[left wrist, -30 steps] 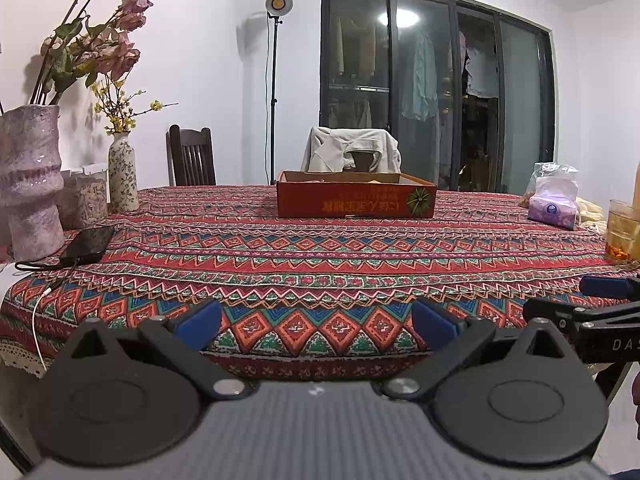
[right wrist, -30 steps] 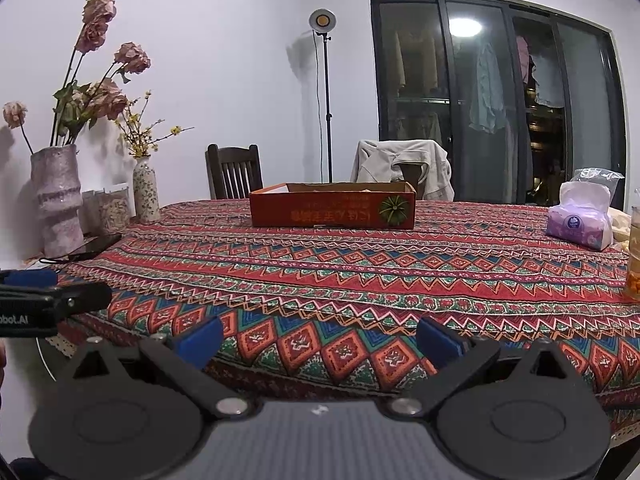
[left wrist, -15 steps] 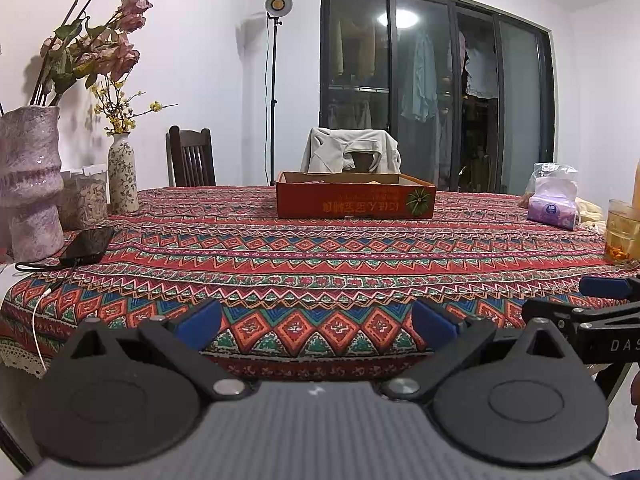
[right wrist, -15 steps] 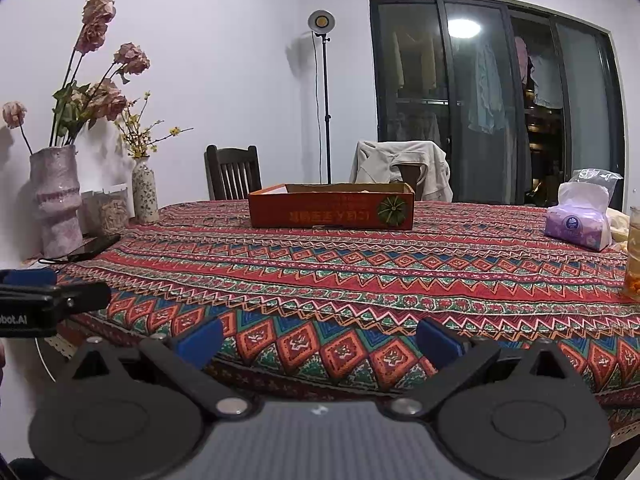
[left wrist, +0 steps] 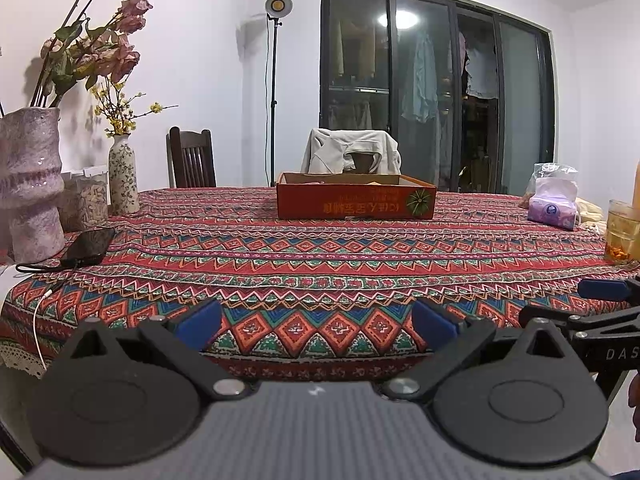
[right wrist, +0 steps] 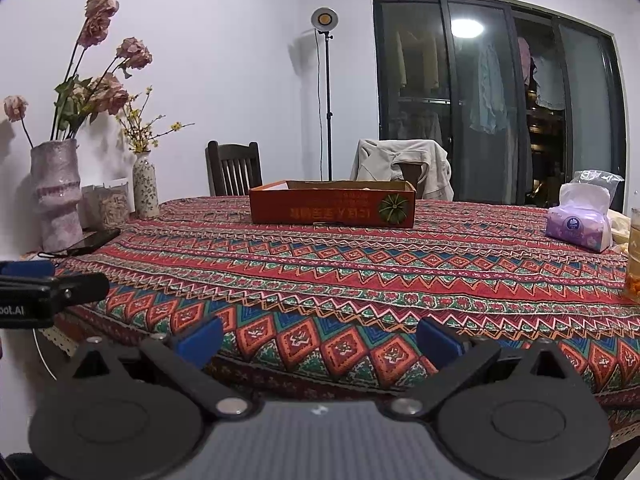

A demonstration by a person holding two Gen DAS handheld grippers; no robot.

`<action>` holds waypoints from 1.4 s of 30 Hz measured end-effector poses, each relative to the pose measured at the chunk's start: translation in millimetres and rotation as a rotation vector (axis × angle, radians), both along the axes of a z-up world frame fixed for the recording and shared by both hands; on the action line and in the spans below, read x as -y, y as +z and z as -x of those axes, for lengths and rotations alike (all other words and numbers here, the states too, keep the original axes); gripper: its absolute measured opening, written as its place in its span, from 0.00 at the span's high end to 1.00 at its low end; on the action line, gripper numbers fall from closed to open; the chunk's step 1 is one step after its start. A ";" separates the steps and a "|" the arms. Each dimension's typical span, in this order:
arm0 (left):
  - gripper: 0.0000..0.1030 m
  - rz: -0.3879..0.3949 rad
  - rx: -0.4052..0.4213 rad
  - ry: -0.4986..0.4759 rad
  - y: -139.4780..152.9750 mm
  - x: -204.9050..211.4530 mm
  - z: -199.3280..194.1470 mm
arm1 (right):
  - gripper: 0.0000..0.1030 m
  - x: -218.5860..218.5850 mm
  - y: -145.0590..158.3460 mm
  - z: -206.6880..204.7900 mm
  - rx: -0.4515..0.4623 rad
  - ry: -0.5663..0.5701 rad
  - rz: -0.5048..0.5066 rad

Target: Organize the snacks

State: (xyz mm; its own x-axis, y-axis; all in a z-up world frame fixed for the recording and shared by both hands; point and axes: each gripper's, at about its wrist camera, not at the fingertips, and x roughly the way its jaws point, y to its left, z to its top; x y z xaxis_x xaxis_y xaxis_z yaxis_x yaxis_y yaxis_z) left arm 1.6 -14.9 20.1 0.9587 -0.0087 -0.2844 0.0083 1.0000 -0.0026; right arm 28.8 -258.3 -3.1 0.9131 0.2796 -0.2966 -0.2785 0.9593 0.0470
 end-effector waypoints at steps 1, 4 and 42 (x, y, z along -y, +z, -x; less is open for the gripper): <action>0.00 0.000 0.000 0.000 0.0 0.1 0.0 | 0.00 -0.2 -0.3 0.4 0.002 0.001 0.003; 0.00 0.001 -0.001 -0.001 0.5 -0.5 -0.4 | 0.00 0.8 -0.2 1.1 0.006 0.002 0.000; 0.00 -0.007 0.009 -0.015 -0.1 3.8 2.1 | 0.00 5.6 2.7 1.5 0.015 -0.006 -0.003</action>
